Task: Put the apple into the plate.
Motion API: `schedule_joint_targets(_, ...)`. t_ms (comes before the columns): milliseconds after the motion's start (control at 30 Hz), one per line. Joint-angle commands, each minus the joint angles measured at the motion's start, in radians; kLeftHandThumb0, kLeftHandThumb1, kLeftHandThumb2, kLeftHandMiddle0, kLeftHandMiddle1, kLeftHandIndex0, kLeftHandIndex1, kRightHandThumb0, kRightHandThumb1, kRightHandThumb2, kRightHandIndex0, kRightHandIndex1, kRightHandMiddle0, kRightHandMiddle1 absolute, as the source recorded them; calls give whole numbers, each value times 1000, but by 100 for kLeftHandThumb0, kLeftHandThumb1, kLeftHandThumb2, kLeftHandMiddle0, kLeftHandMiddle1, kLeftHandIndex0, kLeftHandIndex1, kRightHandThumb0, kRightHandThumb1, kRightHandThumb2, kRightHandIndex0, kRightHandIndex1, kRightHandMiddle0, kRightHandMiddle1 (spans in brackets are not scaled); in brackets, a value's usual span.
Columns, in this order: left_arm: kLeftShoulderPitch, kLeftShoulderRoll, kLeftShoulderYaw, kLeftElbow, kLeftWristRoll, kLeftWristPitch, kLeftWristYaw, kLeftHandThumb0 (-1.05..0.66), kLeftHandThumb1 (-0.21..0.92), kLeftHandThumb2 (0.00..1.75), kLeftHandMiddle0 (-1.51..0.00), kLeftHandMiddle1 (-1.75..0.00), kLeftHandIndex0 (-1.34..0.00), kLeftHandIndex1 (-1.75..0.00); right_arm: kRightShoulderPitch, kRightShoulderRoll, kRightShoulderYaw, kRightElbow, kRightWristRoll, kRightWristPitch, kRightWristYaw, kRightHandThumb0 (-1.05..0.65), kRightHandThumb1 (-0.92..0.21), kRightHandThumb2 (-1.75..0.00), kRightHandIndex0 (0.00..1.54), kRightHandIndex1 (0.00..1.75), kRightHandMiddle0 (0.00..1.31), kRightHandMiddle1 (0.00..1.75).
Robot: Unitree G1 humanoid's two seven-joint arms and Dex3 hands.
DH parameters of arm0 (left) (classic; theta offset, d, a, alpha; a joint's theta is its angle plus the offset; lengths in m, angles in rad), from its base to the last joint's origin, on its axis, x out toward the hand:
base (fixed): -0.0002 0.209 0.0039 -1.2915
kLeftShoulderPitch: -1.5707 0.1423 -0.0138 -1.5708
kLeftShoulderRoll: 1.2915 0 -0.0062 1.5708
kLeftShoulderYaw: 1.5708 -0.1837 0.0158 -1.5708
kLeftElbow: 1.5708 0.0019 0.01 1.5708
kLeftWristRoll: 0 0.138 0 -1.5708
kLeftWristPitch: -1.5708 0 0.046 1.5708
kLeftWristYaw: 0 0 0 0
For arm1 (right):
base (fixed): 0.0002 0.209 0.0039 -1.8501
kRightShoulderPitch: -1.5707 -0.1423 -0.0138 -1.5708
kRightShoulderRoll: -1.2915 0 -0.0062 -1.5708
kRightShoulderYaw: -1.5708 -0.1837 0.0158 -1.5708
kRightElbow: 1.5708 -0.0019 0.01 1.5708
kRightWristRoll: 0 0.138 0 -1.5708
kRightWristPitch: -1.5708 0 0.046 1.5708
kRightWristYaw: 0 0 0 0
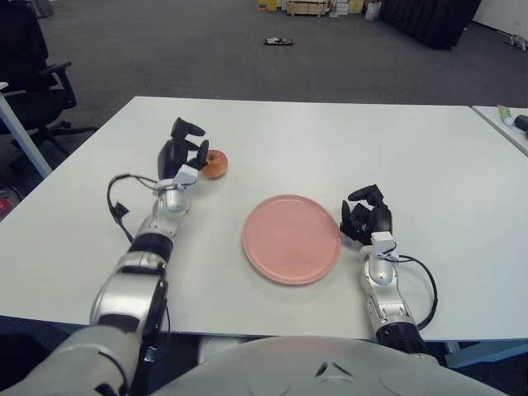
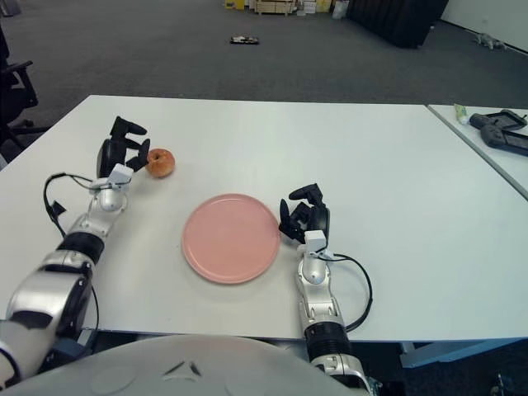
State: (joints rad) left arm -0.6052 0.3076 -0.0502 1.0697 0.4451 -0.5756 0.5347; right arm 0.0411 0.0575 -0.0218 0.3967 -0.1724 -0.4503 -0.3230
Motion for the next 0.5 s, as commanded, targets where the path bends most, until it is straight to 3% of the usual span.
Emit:
schedule_joint_targets(0, -83, 15, -53, 77, 56, 1, 63, -70, 90, 64, -3, -81, -1, -103, 9, -3, -5, 39, 0, -17, -6, -40, -60, -96, 95, 175, 39, 175)
schedule_joint_targets(100, -123, 17, -88, 127, 82, 21, 90, -79, 91, 56, -1, -57, 0, -79, 7, -5, -5, 45, 1, -22, -5, -40, -61, -96, 95, 175, 39, 175)
schedule_joint_targets(333, -185, 25, -180, 186, 138, 108, 33, -89, 88, 44, 0, -14, 0, -50, 6, -8, -10, 51, 6, -27, -6, -40, -61, -95, 95, 175, 39, 175)
schedule_joint_targets(467, -205, 27, -224, 205, 162, 143, 4, -90, 83, 42, 0, -4, 0, -38, 5, -9, -12, 54, 5, -31, -8, -40, -61, -95, 94, 175, 39, 175)
